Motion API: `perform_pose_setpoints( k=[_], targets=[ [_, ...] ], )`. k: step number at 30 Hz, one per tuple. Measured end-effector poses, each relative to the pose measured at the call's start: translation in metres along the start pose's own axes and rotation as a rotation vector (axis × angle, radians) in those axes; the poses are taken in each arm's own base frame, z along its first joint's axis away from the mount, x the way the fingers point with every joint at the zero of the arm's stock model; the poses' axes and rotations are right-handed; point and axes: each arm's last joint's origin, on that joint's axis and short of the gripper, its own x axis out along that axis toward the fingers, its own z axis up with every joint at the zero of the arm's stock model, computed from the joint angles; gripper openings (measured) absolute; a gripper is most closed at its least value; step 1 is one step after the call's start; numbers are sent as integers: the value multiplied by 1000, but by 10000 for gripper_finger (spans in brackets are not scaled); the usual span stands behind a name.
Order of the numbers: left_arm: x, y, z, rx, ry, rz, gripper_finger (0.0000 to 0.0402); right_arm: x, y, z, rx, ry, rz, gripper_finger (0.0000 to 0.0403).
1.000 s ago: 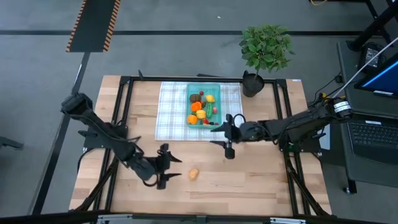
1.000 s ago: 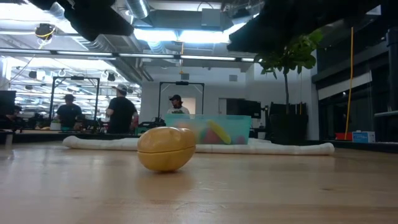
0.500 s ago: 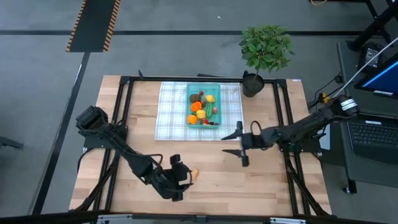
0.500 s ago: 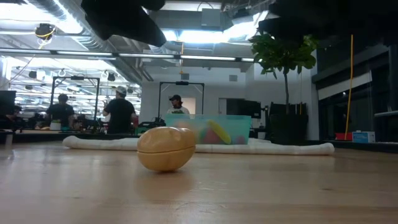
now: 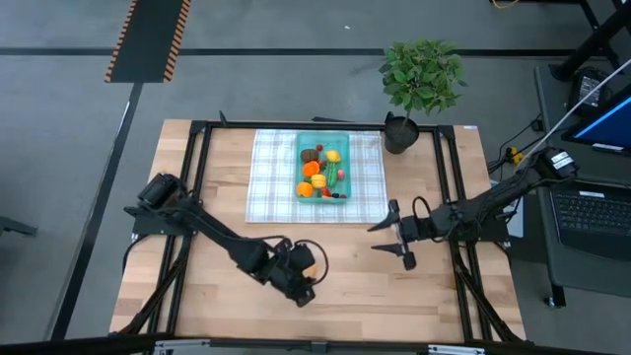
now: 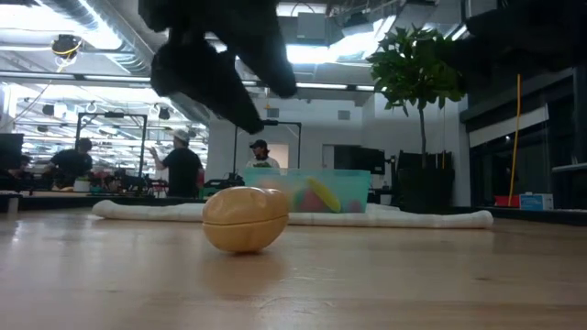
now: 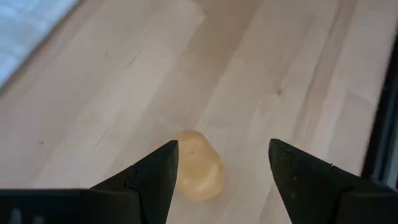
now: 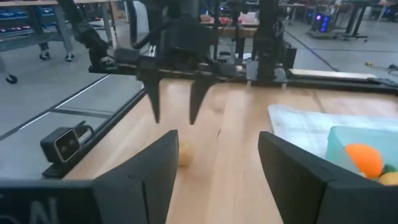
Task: Pick and placing Produce into tupperware
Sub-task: Put the brown potato into the green bin
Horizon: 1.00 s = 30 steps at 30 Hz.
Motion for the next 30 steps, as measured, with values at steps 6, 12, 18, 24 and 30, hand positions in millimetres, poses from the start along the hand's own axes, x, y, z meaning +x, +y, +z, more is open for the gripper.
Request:
perform_pose_setpoints(
  k=[6, 12, 18, 24, 30],
  targets=[
    [9, 9, 9, -64, 62, 5, 240, -2, 5, -6, 9, 37, 25, 223],
    [12, 17, 13, -79, 115, 31, 240, -3, 7, -6, 4, 40, 37, 223],
    [11, 16, 12, -98, 131, 18, 240, -3, 7, -6, 1, 45, 36, 223],
    [9, 11, 6, -106, 140, 4, 240, -3, 7, -7, -3, 49, 36, 223],
    [6, 4, 2, -144, 132, -27, 240, -3, 7, -7, -4, 50, 36, 223]
  ],
)
